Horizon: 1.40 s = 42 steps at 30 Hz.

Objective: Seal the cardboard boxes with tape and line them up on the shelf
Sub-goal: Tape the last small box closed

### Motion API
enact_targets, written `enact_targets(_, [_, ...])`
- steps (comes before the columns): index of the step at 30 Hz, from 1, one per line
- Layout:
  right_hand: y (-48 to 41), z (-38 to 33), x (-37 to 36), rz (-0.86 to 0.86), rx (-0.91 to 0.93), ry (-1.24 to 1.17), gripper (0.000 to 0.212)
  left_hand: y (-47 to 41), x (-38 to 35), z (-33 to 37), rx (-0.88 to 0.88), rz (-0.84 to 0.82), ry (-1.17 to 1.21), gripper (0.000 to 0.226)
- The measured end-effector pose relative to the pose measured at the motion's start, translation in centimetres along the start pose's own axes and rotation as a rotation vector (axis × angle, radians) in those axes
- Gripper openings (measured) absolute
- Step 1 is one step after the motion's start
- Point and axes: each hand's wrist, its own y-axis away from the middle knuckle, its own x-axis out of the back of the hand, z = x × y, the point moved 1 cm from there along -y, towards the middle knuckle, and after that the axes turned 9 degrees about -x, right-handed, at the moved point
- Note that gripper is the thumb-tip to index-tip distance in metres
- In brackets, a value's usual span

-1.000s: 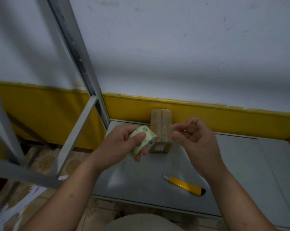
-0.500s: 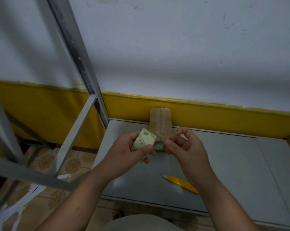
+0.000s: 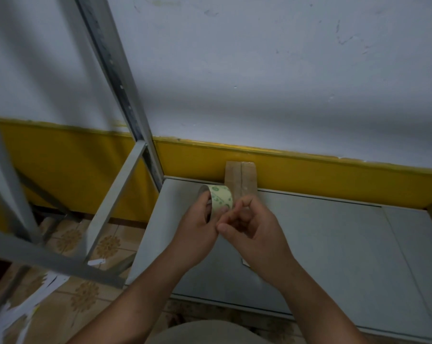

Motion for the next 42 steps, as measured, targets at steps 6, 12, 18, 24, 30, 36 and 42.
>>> enact_targets(6, [0.4, -0.5, -0.1, 0.136, 0.120, 0.227, 0.030, 0.3, 0.1, 0.3, -0.036, 0.051, 0.001, 0.029])
enact_targets(12, [0.4, -0.3, 0.6, 0.100, 0.141, 0.186, 0.029, 0.4, 0.0, 0.9, -0.073, 0.040, -0.006, 0.039])
enact_targets(18, [-0.3, 0.3, 2.4, 0.220, 0.114, 0.129, 0.014, 0.4, 0.6, 0.9, -0.117, -0.027, -0.093, 0.037])
enact_targets(24, [-2.0, 0.7, 3.3, 0.203, 0.360, 0.636, 0.040, 1.4, 0.1, 1.6, -0.166, -0.259, -0.240, 0.031])
enact_targets(30, [-2.0, 0.9, 3.1, 0.256, 0.576, 0.578, 0.024, 1.5, 0.0, 2.4, -0.156, -0.278, -0.236, 0.022])
enact_targets(36, [-1.9, 0.9, 3.4, 0.261, 0.568, 0.576, 0.024, 1.5, 0.5, 3.1, -0.183, -0.316, -0.260, 0.021])
enact_targets(42, [-1.3, 1.0, 4.1, 0.221, 0.612, 0.625, 0.023, 1.5, 1.1, 3.6, -0.162, -0.311, -0.172, 0.022])
